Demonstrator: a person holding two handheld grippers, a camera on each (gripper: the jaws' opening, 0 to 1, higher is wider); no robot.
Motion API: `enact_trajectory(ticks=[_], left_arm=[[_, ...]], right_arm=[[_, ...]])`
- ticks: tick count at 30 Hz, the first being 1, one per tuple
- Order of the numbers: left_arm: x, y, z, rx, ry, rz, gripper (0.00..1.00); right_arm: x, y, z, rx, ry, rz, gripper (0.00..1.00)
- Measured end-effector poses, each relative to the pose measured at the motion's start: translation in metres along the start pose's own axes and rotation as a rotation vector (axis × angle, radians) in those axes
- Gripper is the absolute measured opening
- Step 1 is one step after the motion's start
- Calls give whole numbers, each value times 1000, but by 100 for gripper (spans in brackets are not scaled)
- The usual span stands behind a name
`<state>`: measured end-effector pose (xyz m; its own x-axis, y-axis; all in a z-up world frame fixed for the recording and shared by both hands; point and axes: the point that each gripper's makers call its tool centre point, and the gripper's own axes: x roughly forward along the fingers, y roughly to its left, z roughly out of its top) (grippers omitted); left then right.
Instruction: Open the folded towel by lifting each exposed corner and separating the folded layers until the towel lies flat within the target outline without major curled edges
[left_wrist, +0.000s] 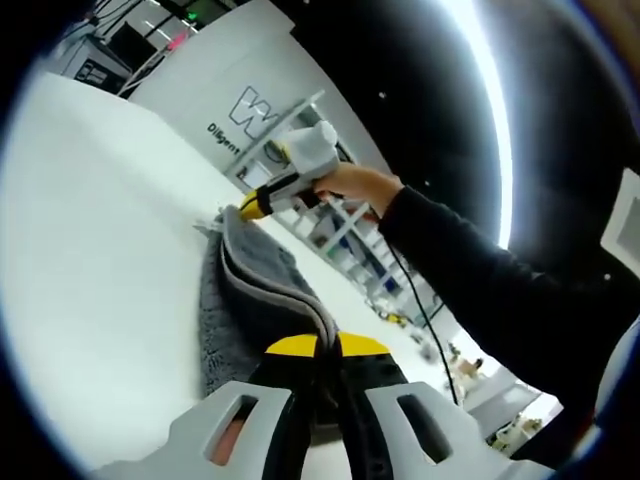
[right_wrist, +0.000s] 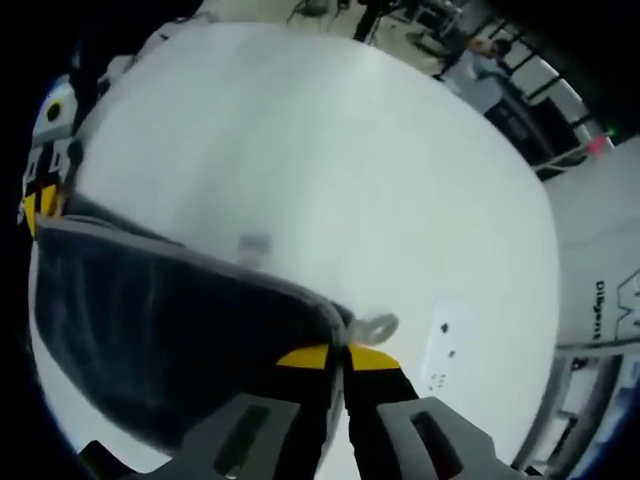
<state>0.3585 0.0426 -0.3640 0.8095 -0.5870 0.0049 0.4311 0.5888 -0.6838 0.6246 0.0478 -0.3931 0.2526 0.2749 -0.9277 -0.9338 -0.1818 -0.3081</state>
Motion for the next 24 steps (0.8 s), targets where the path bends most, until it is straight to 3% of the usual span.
enact_trajectory(ticks=[9, 24], left_arm=[[1, -10, 0, 91, 12, -10, 3], [1, -24, 1, 129, 15, -40, 3]], right_arm=[[-7, -6, -4, -22, -23, -64, 0], [-16, -20, -1, -52, -49, -141, 0]])
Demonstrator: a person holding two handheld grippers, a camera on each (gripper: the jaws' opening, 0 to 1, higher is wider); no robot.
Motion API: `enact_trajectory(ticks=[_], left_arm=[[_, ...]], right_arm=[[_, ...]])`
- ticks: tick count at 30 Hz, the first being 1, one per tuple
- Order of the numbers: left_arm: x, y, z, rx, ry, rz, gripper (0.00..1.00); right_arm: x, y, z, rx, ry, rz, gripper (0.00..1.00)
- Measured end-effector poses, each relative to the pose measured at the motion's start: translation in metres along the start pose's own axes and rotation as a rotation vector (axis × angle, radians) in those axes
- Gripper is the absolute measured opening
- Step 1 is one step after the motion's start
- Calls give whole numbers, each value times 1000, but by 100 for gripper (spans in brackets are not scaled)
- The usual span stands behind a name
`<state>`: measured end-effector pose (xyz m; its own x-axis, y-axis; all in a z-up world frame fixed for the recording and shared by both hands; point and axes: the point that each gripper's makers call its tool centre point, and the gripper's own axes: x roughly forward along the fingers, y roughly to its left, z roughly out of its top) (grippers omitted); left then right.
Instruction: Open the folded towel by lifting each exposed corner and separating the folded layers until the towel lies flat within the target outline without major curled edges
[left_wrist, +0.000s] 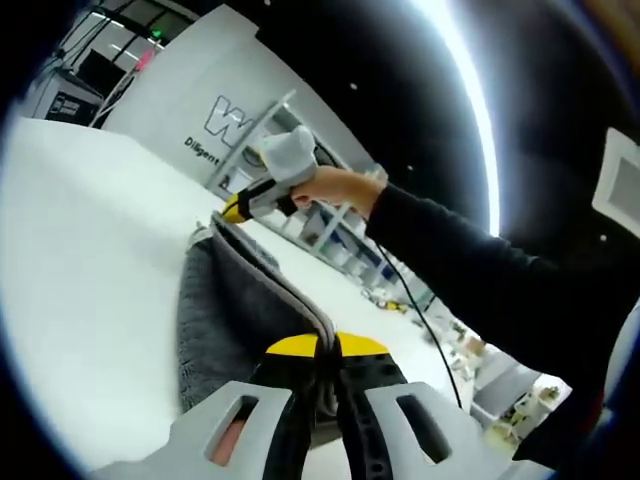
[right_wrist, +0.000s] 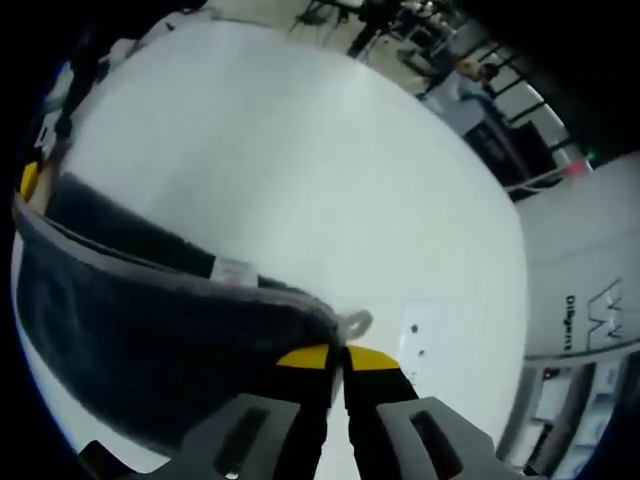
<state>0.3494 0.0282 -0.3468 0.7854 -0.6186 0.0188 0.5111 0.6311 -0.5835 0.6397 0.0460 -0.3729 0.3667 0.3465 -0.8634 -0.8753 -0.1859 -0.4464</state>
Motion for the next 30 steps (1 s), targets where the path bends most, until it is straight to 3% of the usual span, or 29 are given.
enact_trajectory(ticks=[11, 19, 30], left_arm=[[0, -12, 6, -4, -8, -35, 3], [1, -23, 10, 49, -21, -52, 3], [7, -35, 8, 66, -27, -60, 3]], right_arm=[[-13, -5, 0, 3, -27, -43, 0], [-24, -7, 0, 19, -53, -80, 0], [-38, -14, -2, 131, -110, -180, 0]])
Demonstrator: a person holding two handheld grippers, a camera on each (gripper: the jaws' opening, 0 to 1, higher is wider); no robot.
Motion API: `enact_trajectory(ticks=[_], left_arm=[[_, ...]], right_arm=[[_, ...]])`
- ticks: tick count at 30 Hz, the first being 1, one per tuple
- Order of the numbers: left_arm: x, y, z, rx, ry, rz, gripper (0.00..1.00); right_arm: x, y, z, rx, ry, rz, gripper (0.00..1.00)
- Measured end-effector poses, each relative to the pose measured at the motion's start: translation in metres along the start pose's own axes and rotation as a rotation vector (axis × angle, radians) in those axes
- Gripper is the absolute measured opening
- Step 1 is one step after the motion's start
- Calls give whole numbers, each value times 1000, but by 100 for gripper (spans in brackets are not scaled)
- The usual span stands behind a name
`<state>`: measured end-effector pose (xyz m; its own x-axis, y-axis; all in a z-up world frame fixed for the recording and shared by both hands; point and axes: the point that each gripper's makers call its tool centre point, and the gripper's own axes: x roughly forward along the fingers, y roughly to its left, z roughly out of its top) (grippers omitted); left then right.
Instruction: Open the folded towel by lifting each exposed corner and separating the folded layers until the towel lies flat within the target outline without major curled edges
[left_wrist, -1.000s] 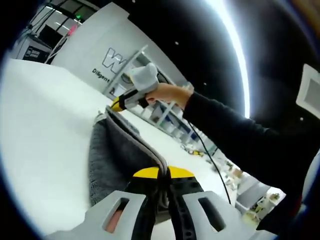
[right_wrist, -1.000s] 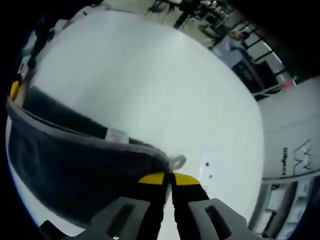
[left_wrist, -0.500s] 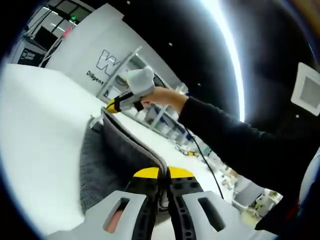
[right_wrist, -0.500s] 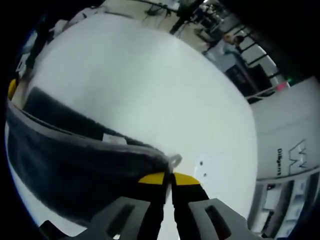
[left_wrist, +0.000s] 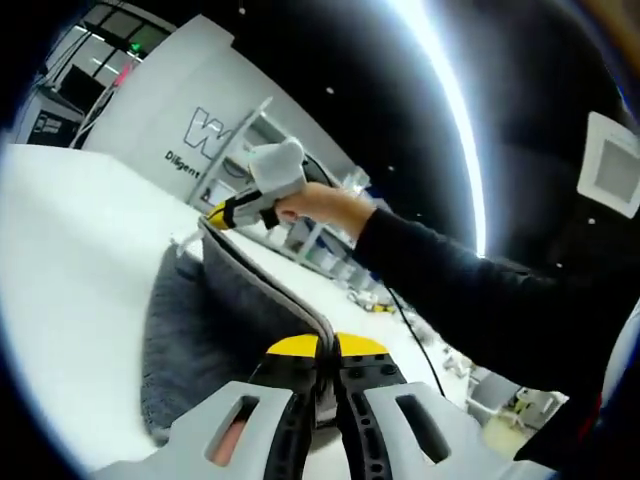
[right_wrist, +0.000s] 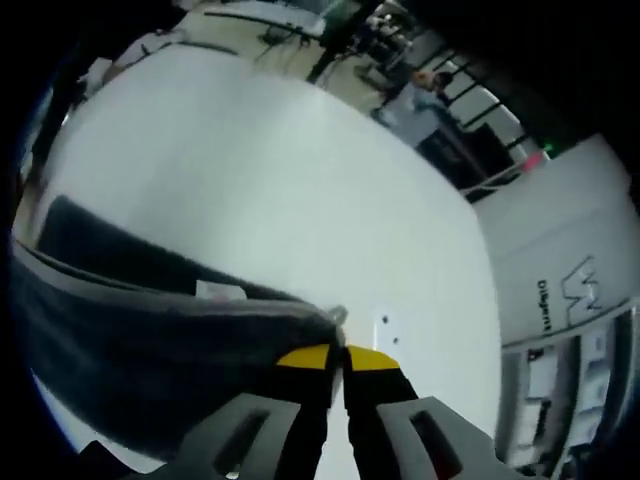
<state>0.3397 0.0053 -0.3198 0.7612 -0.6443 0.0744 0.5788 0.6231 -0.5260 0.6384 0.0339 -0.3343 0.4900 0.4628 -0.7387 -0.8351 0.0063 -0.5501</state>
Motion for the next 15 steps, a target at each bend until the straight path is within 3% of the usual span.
enact_trajectory(ticks=[3, 6, 12, 15], left_arm=[[1, -4, 0, 10, -3, -4, 3], [2, -8, 2, 3, -19, -12, 3], [5, -15, 4, -24, -35, -24, 3], [5, -19, 3, -7, -34, -32, 3]], right_arm=[[-6, -1, 6, 58, -60, -38, 0], [-9, 0, 2, 61, -64, -58, 0], [-16, -1, 1, 45, -88, -191, 0], [-18, 4, 3, 41, -100, -214, 0]])
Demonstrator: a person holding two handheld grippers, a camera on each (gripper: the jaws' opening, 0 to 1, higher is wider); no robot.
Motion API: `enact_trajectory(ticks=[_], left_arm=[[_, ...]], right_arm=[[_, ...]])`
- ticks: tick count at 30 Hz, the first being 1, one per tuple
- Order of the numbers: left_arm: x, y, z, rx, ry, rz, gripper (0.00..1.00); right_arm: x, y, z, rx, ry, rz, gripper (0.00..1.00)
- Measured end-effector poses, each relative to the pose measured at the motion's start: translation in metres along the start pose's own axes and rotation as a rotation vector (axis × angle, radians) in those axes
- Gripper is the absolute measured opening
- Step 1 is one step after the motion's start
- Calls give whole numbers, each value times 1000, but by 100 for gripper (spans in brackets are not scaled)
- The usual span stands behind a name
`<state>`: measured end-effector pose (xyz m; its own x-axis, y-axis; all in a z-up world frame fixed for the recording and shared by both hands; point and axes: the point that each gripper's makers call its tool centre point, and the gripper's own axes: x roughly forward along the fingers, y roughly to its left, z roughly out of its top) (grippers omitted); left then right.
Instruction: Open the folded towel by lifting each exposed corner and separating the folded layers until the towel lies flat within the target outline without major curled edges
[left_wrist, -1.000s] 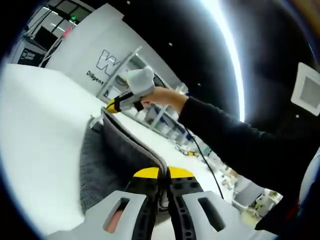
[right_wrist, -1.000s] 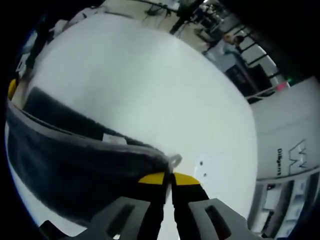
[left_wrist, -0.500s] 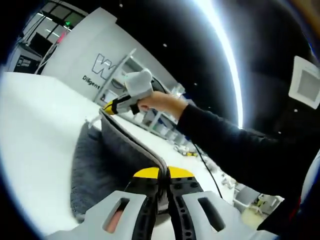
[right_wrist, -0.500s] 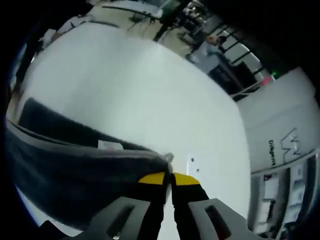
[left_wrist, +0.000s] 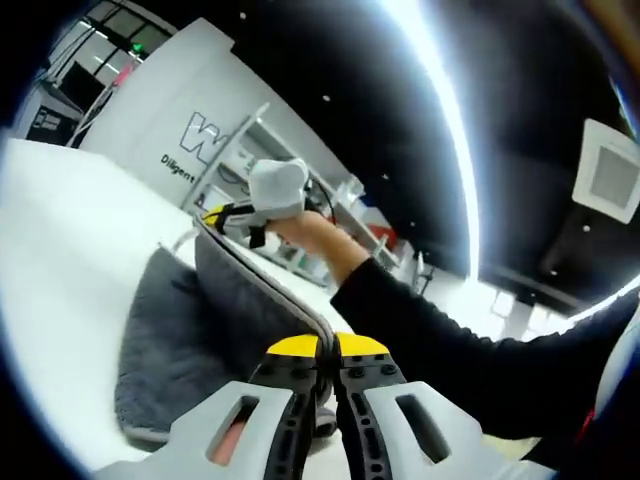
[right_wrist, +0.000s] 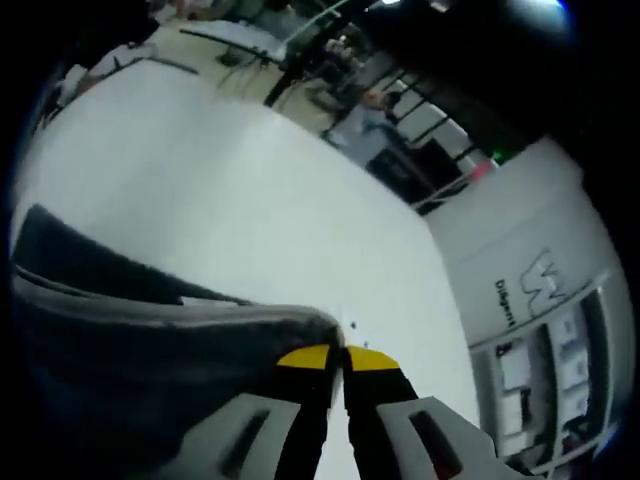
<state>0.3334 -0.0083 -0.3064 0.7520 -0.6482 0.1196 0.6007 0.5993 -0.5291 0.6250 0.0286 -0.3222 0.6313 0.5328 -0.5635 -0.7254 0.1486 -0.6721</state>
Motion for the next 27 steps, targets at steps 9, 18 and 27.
enact_trajectory(ticks=[9, 18, 27], left_arm=[[3, -9, -12, 62, 38, -25, 3], [8, -8, -20, 119, 72, -21, 3], [16, -9, -23, 207, 71, 30, 3]], right_arm=[[-12, 2, 4, 125, -112, -15, 0], [-19, -4, -4, 251, -208, -25, 0], [-20, -7, -15, 301, -268, -34, 0]])
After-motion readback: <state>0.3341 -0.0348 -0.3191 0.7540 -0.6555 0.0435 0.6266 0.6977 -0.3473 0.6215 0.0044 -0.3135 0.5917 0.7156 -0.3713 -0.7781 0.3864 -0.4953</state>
